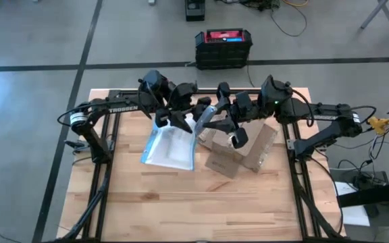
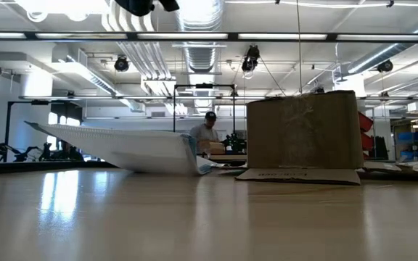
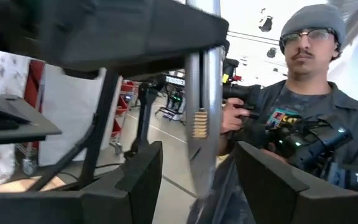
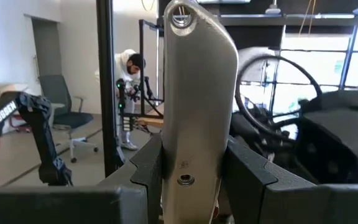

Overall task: Pack items into zip bag
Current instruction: Break down the brown box until it is flat

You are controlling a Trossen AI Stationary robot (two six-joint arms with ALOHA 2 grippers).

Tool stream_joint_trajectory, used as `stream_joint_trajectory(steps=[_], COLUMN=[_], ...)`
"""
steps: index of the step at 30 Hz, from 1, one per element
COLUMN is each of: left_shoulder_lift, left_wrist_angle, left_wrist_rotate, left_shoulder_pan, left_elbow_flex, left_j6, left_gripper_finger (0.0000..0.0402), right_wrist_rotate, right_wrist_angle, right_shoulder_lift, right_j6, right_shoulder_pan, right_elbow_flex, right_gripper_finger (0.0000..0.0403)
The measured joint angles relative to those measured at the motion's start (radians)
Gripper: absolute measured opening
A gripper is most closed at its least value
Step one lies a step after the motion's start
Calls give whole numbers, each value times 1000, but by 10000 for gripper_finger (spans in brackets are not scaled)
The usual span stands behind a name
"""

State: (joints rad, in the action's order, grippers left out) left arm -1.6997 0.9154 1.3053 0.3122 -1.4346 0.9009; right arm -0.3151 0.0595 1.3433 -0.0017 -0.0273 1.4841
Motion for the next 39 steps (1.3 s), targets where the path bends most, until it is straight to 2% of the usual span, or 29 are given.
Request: stream_joint_trajectory(steps=[8,14,21,28,37,39], left_shoulder_lift=[0,0,0,0,0,3], left_wrist_angle=[-1,-7,-97,-97,-97,-101], left_wrist_rotate=[11,12,-10,-4,3,2], left_shoulder_pan=[-7,-23,-34,-35,-30,-24], left_elbow_flex=[-5,-5,-5,-4,-10,-17], left_j6=[0,-11,-104,-95,-69,-68], left_gripper_finger=[175,151,107,51,48,48], right_wrist_rotate=[-4,-6,4,-11,-7,6], right_wrist_angle=[2,4,-2,0,3,6], right_shoulder_lift=[15,19,19,21,22,22], right_j6=[-9,2,9,18,58,67], right_shoulder_pan=[-16,-19,-19,-19,-19,-19], right_elbow_flex=[0,0,0,0,0,0], right_gripper_finger=[109,109,109,109,109,127])
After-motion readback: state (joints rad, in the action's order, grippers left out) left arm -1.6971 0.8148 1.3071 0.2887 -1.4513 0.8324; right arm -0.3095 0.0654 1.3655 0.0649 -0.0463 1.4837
